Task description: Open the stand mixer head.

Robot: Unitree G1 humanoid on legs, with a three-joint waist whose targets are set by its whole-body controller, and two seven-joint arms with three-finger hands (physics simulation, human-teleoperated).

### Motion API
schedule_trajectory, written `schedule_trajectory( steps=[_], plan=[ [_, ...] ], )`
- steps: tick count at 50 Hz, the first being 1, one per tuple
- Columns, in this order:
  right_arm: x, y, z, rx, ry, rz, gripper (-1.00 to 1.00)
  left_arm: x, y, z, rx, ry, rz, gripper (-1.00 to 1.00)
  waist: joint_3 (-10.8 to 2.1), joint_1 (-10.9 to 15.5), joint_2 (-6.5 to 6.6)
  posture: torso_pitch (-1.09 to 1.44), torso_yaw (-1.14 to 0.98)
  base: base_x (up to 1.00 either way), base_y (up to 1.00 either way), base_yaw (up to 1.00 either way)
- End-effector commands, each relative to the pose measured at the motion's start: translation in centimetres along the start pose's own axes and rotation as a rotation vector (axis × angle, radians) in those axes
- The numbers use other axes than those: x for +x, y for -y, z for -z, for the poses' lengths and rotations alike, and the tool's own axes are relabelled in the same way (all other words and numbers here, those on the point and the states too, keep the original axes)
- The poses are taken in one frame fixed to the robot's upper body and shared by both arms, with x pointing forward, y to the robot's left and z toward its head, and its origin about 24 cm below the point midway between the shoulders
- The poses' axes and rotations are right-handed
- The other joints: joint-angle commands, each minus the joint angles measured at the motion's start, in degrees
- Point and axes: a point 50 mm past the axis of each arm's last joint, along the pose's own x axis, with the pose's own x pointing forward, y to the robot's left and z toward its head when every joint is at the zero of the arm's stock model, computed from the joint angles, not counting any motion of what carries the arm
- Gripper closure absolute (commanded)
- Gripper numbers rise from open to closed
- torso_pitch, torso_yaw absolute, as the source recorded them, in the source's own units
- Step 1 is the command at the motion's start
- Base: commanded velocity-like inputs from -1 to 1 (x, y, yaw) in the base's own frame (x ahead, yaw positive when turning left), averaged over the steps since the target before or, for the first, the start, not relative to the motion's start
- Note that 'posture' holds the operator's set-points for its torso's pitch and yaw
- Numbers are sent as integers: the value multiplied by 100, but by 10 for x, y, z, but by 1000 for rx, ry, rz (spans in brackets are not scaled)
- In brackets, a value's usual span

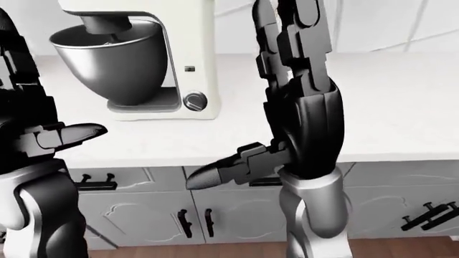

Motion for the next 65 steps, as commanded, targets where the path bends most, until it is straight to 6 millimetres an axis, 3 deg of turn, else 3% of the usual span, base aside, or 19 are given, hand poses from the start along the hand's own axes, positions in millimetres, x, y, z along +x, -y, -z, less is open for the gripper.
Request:
schedule_trajectory(
  steps=[1,4,5,6,7,9,10,12,18,20,21,22,24,26,28,30,36,49,65],
  plan=[
    [2,0,-10,-2,66,-2,-100,4,6,-11,-19,72,33,-100,24,-14,102,0,0,89,0,0],
    [0,-2,-9,-21,65,-27,-100,3,6,-10,-16,69,30,-100,-191,27,140,0,0,83,0,0],
    [0,-2,-7,-29,55,-17,-100,3,5,-10,-15,70,31,-100,-117,10,103,0,0,0,0,0],
    [0,-2,-4,-45,42,-18,-100,3,5,-10,-14,70,29,-100,-359,0,155,0,0,0,0,0],
    [0,-3,-4,-46,43,-19,-100,3,5,-10,-13,69,28,-100,-407,46,68,0,0,0,0,0],
    [0,-3,-4,-47,43,-18,-100,3,5,-10,-12,69,29,-100,-369,82,-183,0,0,0,0,0],
    [0,-3,-4,-42,41,-19,-100,3,5,-10,-12,69,28,-100,-298,106,-132,0,0,0,0,0],
    [0,-3,-6,-36,47,-18,-100,3,5,-10,-13,69,29,-100,-219,87,-234,0,0,0,0,0],
    [-1,-3,-6,-29,46,-19,-100,2,6,-10,-12,69,29,-100,-162,-40,47,0,0,0,0,0],
    [0,-3,-6,-26,49,-21,-100,2,5,-11,-10,69,28,-100,-221,-54,267,0,0,0,0,0],
    [-1,-3,-7,-16,46,-25,-100,2,5,-11,-10,69,28,-100,-262,-83,70,0,0,0,0,0],
    [-2,-4,-7,-11,49,-29,-100,2,5,-11,-11,69,27,-100,-490,-45,132,0,0,49,0,0],
    [-2,-4,-8,-14,59,-33,-100,3,5,-10,-11,69,28,-100,44,-14,137,0,0,95,0,0],
    [-1,-4,-6,-23,45,-26,-100,2,5,-10,-11,68,27,-100,-48,-6,86,0,0,15,0,0],
    [-1,-4,-5,-25,43,-23,-100,2,5,-9,-9,67,26,-100,-273,31,33,0,0,0,0,0],
    [-1,-4,-5,-25,44,-22,-100,2,5,-10,-9,67,25,-100,-297,65,-182,0,0,0,0,0],
    [-2,-4,-4,-26,35,-22,-100,2,4,-10,-6,65,20,-100,-356,-33,48,0,0,0,0,0],
    [-1,-4,-5,-22,26,-30,-100,4,4,-7,26,43,12,-100,-502,-71,28,-3,0,0,0,0],
    [0,-5,-1,-17,9,-32,-100,3,2,-7,29,41,3,-100,-1081,-44,33,-19,0,0,0,0]
  ],
)
